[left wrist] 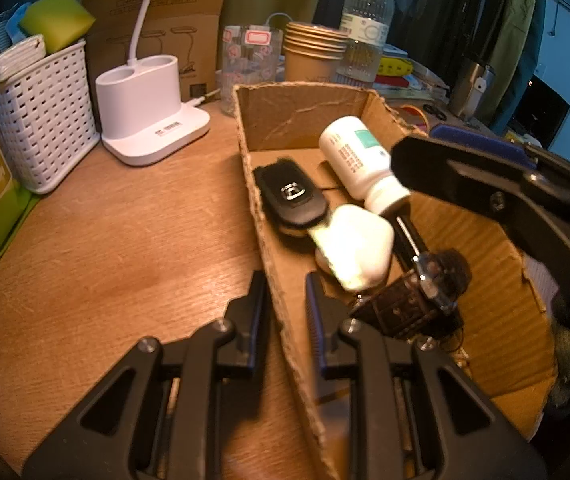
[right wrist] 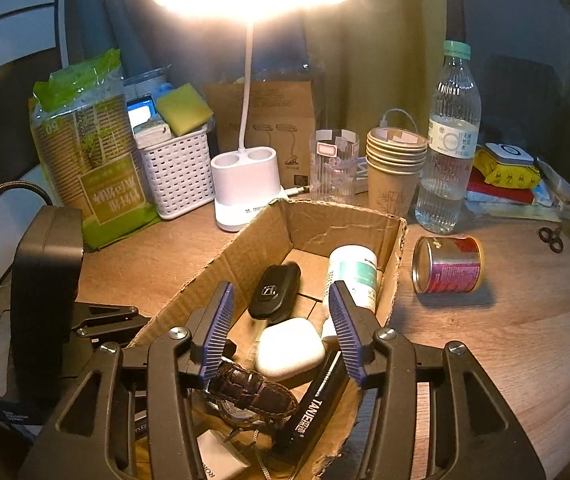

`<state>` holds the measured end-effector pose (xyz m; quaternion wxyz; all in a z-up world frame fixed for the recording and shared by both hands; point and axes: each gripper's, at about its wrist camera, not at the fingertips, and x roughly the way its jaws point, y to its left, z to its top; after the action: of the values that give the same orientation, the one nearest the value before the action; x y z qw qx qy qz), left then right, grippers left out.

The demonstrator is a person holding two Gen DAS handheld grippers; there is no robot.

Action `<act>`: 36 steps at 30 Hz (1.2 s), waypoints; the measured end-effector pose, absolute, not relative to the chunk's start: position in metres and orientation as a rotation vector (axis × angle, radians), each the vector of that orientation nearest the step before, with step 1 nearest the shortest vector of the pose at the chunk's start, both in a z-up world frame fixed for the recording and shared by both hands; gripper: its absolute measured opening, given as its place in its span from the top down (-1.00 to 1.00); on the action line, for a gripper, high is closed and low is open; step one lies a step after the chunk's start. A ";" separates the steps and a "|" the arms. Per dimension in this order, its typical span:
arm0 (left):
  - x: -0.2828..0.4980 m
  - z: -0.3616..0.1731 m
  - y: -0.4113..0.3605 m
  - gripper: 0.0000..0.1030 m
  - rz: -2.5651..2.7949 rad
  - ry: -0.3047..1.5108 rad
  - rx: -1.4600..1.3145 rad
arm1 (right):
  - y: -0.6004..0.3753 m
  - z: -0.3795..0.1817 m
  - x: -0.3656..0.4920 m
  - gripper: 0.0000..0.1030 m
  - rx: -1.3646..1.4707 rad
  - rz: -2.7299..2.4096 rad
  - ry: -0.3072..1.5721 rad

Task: Organize rigid objects
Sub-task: 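Carry the car key into the cardboard box and open the right gripper, then move the right gripper to the red-and-gold can on the desk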

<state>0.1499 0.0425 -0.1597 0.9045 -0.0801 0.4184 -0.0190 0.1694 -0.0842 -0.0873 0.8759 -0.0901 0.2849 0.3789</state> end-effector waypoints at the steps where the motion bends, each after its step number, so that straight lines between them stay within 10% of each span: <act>1: 0.150 -0.160 0.043 0.59 -0.039 0.865 -0.166 | -0.084 -0.087 0.170 0.00 -0.187 0.789 0.594; 36: 0.150 -0.159 0.042 0.59 -0.039 0.865 -0.165 | -0.156 -0.097 0.231 -0.29 -0.091 0.531 0.580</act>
<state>0.1502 0.0418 -0.1591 0.9043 -0.0800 0.4188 -0.0189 0.2311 -0.1564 -0.0972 0.9228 -0.0443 0.2825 0.2584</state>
